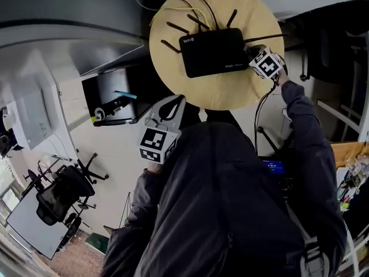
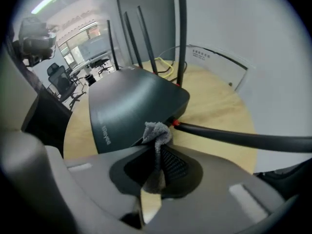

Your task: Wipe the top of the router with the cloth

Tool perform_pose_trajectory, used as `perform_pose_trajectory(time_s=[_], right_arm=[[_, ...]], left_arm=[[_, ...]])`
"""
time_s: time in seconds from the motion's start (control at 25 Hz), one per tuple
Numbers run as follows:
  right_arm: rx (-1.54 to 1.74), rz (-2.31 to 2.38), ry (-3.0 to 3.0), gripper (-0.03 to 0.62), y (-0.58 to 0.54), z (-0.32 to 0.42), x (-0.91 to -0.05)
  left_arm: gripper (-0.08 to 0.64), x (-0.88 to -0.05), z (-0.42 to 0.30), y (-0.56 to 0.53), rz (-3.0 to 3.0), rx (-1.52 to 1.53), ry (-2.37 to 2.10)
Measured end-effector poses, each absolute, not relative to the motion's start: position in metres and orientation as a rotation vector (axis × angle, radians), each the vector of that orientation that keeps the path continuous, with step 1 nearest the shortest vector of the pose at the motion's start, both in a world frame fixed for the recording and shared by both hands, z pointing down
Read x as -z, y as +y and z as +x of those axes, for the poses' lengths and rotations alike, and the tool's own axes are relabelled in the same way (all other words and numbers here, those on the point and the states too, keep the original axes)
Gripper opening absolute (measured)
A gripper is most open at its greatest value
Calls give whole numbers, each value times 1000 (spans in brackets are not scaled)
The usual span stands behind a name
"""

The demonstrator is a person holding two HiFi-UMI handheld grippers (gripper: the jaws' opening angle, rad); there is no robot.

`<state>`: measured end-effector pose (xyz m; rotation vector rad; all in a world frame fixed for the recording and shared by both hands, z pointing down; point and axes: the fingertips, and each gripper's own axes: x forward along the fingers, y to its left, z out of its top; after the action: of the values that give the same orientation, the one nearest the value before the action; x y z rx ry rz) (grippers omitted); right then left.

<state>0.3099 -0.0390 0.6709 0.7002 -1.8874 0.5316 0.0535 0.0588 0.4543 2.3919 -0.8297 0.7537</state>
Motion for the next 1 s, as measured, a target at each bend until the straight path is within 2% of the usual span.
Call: perform_pose_trajectory(time_s=[0.32,0.6,0.8,1.0], right_arm=[[-446,540,-1861,28,21,302,-666],[-465,715,-1854,28,13,306,-627],[-277,680,-2020,28,-38,229,-584],[-22,495,-2053,28,-82,130,-589]], left_arm=[[0,-452,46,59,2416,-698,-830],[0,-447,33,58,2428,-675,-845],[0,-446,17,58,2416,-654,-881],[0,-440,-4,62,2396,-634,-955]])
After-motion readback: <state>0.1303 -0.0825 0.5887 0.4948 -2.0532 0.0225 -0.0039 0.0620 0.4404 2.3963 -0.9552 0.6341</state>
